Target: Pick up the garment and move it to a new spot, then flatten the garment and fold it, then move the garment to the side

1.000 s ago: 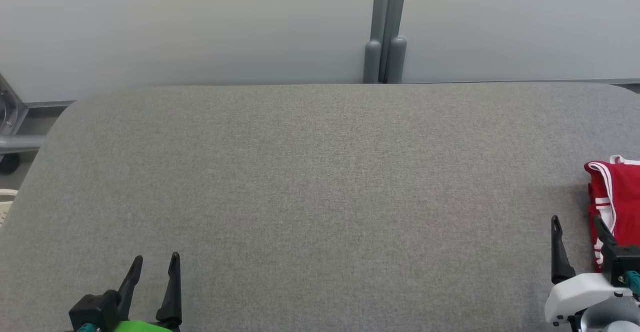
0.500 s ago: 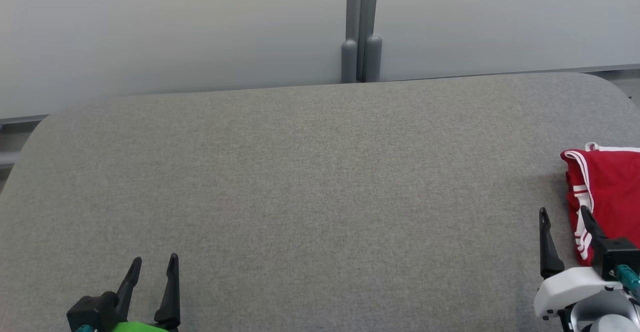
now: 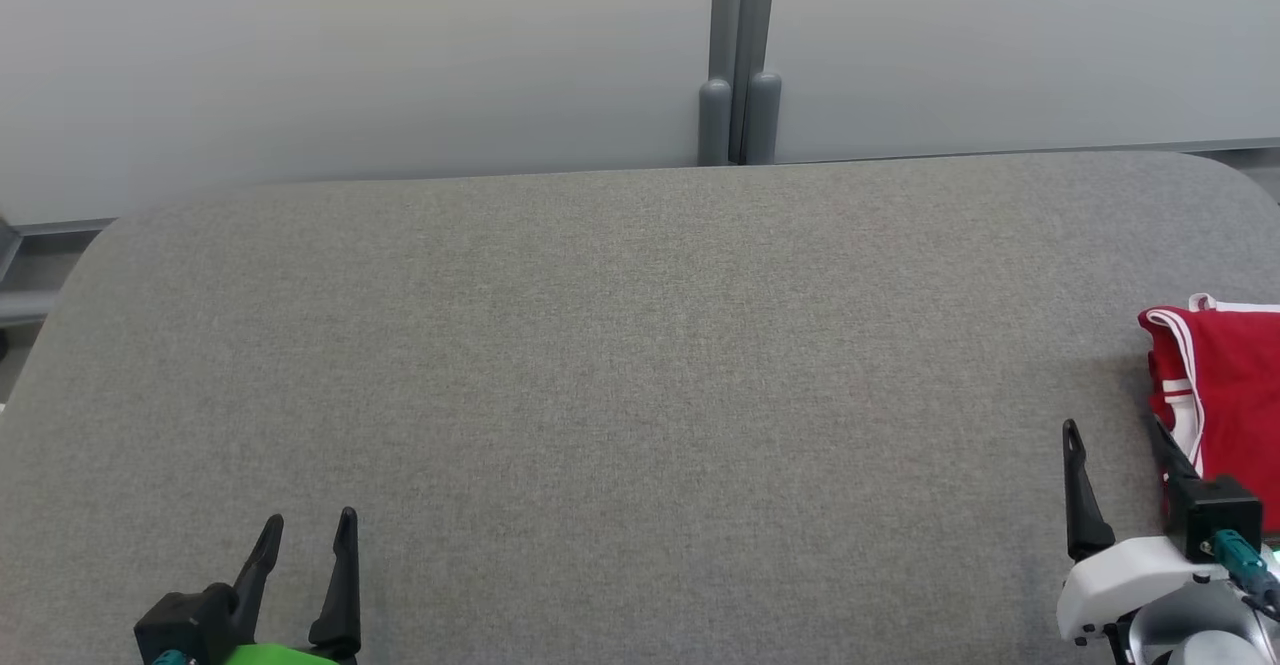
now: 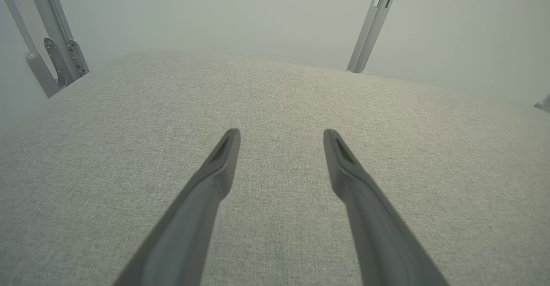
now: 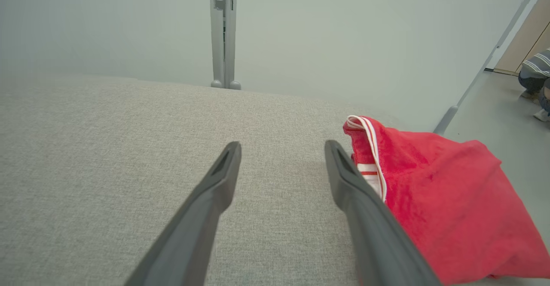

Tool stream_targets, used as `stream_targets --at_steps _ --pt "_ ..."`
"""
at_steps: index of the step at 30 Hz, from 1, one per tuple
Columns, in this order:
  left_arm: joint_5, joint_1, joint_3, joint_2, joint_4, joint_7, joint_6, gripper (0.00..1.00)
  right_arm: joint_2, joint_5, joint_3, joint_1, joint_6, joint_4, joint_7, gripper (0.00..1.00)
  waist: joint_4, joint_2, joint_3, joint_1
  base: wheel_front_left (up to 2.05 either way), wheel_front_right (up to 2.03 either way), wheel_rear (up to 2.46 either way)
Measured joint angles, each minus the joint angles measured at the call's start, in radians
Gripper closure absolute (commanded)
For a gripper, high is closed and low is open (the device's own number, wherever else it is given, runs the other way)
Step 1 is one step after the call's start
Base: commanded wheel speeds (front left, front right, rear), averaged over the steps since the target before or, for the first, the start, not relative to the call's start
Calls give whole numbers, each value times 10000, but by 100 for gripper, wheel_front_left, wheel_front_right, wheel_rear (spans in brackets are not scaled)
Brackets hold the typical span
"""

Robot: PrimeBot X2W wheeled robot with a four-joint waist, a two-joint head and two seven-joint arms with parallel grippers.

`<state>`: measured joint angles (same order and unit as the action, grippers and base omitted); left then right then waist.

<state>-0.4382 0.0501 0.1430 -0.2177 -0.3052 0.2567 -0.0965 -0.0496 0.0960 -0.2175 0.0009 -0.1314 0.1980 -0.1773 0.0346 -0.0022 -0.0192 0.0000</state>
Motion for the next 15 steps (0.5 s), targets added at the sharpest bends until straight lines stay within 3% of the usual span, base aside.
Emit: stream_targets --at_steps 5,6,15 --pt "-38 2 17 -15 23 2 15 0 19 54 265 101 0 -4 -36 0 -2 0 -4 0 0 0 0" --pt "-38 6 44 -42 31 2 13 100 12 40 268 113 0 -4 -35 100 -7 0 -5 1 0 0 0" --pt "-408 153 134 307 -474 -196 10 100 194 -472 217 297 -2 713 222 100 -15 0 0 0 0 0 0"
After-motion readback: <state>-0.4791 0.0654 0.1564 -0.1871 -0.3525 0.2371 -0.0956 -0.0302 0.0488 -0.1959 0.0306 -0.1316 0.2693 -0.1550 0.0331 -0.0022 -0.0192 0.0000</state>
